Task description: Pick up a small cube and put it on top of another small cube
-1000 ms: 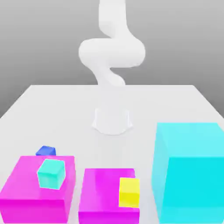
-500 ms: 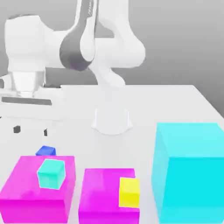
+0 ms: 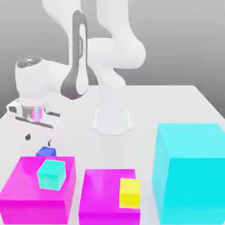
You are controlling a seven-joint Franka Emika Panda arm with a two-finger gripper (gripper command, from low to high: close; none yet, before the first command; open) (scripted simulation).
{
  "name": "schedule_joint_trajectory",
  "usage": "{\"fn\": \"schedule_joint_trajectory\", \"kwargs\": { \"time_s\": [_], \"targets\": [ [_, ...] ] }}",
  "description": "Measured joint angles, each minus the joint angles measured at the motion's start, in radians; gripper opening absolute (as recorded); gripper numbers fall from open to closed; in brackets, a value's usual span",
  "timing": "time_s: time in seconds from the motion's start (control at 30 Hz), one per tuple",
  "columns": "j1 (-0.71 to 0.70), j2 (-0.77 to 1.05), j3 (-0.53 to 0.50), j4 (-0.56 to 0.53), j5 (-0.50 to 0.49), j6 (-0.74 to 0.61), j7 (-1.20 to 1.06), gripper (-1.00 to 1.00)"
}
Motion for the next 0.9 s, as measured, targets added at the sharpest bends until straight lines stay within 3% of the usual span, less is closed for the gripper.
{"fn": "schedule_joint_trajectory", "kwargs": {
  "time_s": [0.2,0.47,0.7,0.9],
  "targets": [
    [0.005,0.067,-0.009,0.014,-0.038,0.035,0.033,0.00],
    [-0.058,0.151,0.076,0.020,0.040,0.099,-0.018,0.00],
    [-0.215,0.200,0.260,0.019,0.148,0.157,-0.098,0.00],
    [-0.435,0.224,0.492,0.018,0.216,0.203,-0.153,0.00]
  ]
}}
